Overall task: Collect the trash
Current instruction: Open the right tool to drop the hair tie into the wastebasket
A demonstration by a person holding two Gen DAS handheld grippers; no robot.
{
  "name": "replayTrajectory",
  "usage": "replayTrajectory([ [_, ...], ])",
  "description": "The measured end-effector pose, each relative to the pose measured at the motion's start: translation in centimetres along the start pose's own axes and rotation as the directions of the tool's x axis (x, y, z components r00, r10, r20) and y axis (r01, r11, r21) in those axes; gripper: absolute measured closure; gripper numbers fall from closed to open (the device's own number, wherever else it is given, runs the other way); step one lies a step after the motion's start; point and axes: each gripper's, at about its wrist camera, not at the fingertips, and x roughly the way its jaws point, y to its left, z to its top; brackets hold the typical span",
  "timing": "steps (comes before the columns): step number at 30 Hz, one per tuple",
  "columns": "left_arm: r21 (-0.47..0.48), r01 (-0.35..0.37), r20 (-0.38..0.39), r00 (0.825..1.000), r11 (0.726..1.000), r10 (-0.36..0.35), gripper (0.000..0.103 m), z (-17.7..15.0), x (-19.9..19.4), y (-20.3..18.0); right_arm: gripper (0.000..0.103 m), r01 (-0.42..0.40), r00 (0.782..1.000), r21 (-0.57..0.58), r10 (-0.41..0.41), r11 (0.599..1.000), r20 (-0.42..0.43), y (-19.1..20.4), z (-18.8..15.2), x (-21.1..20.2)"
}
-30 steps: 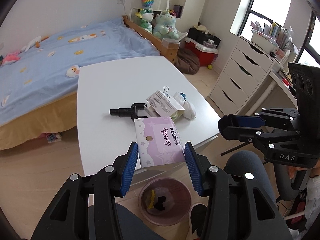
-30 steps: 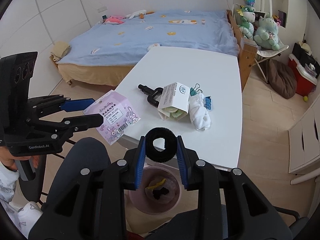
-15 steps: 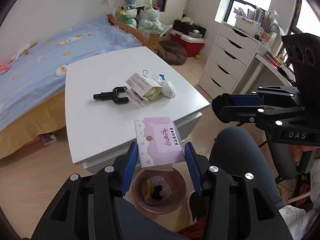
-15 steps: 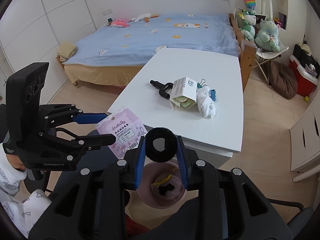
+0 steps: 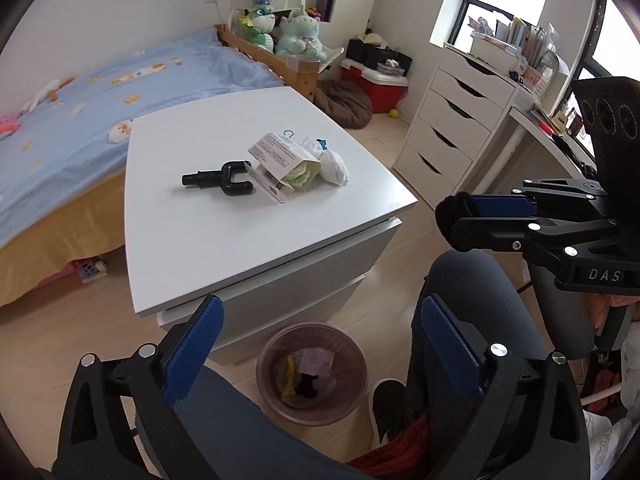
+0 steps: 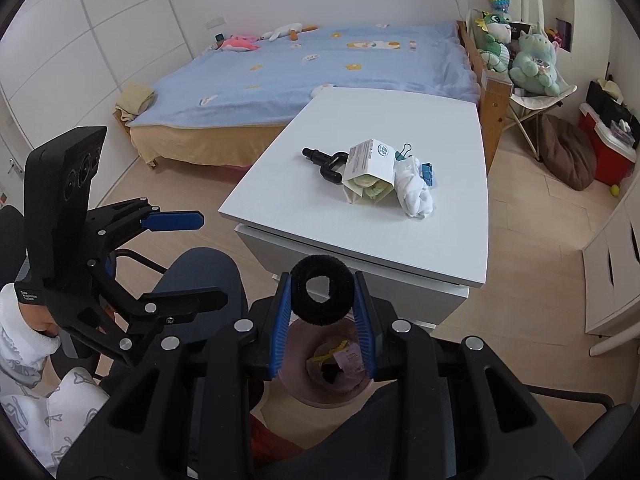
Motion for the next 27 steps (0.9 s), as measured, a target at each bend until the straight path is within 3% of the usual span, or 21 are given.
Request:
replayTrajectory([
  [14, 0.015, -0.047, 0.049, 0.998, 0.999, 0.046, 0.008, -0.1, -1.2, 0.5, 0.073, -0.01, 1.0, -0.003, 0.01, 1.0, -0.003, 0.3, -0.3, 0.2],
  [27, -0.048, -0.078, 0.082, 0.993, 0.996, 0.082, 0.008, -0.7, -3.3, 2.7, 0.073, -0.052, 0.998, -0.057, 0.049, 0.997, -0.047, 2.4, -0.7, 1.3],
])
